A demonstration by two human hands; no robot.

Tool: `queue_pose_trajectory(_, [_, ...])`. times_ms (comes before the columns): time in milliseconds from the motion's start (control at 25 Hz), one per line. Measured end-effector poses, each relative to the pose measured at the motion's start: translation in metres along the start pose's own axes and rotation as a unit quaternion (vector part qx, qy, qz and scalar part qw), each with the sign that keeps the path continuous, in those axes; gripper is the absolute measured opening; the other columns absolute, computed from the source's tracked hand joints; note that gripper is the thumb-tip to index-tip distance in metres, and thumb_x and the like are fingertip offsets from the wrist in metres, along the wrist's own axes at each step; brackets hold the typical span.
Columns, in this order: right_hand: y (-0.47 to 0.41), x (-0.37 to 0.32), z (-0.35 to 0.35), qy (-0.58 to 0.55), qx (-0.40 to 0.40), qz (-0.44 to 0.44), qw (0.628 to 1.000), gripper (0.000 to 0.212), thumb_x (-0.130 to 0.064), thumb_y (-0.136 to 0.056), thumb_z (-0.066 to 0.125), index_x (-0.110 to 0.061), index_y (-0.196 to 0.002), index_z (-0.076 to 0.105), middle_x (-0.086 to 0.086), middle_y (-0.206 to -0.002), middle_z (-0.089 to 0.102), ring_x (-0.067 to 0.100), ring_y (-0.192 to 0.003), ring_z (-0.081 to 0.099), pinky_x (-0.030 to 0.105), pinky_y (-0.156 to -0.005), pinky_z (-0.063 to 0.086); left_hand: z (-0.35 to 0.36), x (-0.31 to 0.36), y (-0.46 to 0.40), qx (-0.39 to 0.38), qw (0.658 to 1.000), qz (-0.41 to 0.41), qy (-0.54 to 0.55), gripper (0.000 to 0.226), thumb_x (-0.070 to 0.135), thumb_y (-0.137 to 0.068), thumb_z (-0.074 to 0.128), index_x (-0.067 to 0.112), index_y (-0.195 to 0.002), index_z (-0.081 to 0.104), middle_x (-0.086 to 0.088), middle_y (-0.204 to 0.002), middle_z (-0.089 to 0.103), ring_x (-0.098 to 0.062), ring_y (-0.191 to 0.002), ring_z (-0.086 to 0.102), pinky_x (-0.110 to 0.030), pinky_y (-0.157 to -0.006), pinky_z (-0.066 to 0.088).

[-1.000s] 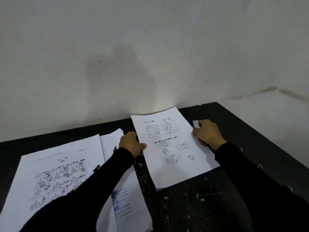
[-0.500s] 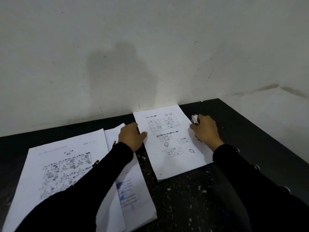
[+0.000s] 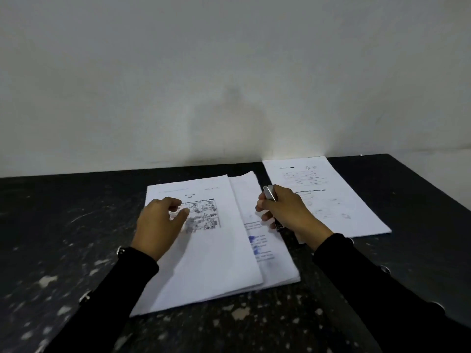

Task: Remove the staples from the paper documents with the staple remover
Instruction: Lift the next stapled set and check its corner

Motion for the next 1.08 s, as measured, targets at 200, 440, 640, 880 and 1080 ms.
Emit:
queue_pose_trajectory(200, [0.008, -0.005, 0.036, -0.006, -0.007, 0.017, 1.0, 0.006, -0.008, -0.087, 0.057, -0.011, -0.082, 0.056, 0.011, -0.083, 0.064, 0.022, -0.062, 0.058, 0.028, -0.052, 0.05, -0.025, -0.066, 0.009, -0.004, 0.997, -0.063, -0.05, 0.038, 0.03, -0.087, 0.065, 0.0, -0.11, 0.064, -0.023, -0.101, 0.066, -0.042, -0.103, 0.058, -0.04, -0.082, 0.043])
queue_pose_trajectory(440, [0.011, -0.002, 0.049, 0.042, 0.037, 0.005, 0.998, 0.011, -0.006, -0.086, 0.056, -0.008, -0.076, 0.058, 0.004, -0.08, 0.063, 0.017, -0.073, 0.057, 0.025, -0.065, 0.044, -0.029, -0.076, 0.013, -0.06, 0.985, -0.154, 0.053, 0.056, 0.033, -0.09, 0.063, -0.009, -0.124, 0.052, -0.021, -0.115, 0.064, -0.038, -0.114, 0.056, -0.041, -0.093, 0.043])
queue_pose_trajectory(640, [-0.004, 0.009, 0.058, 0.046, 0.039, 0.033, 0.998, 0.004, -0.005, -0.085, 0.057, -0.003, -0.081, 0.057, 0.013, -0.088, 0.058, 0.024, -0.082, 0.052, 0.029, -0.068, 0.04, -0.028, -0.077, 0.013, -0.07, 0.976, -0.189, 0.079, 0.03, 0.025, -0.086, 0.069, 0.007, -0.072, 0.048, -0.007, -0.075, 0.055, -0.03, -0.084, 0.055, -0.03, -0.066, 0.037])
queue_pose_trajectory(880, [-0.013, 0.008, 0.064, 0.055, -0.004, 0.061, 0.997, 0.025, -0.001, -0.085, 0.063, 0.009, -0.108, 0.058, 0.012, -0.099, 0.055, 0.023, -0.089, 0.051, 0.026, -0.064, 0.039, -0.029, -0.075, 0.014, -0.06, 0.977, -0.191, 0.073, 0.024, 0.023, -0.083, 0.072, 0.003, -0.077, 0.059, -0.011, -0.087, 0.061, -0.025, -0.081, 0.056, -0.029, -0.072, 0.039])
queue_pose_trajectory(1080, [-0.009, 0.004, 0.066, 0.054, 0.0, 0.044, 0.998, 0.016, 0.004, -0.082, 0.058, -0.006, -0.069, 0.056, 0.008, -0.077, 0.058, 0.023, -0.079, 0.052, 0.025, -0.061, 0.038, -0.029, -0.075, 0.012, -0.059, 0.981, -0.178, 0.049, 0.039, 0.026, -0.085, 0.069, 0.009, -0.06, 0.044, -0.005, -0.063, 0.048, -0.022, -0.063, 0.045, -0.028, -0.053, 0.032])
Point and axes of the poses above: each hand's wrist, its own y-axis away from the middle knuckle, its own z-axis out of the palm, x = y × z, the point moved 4 cm from there along -y, towards the middle knuckle
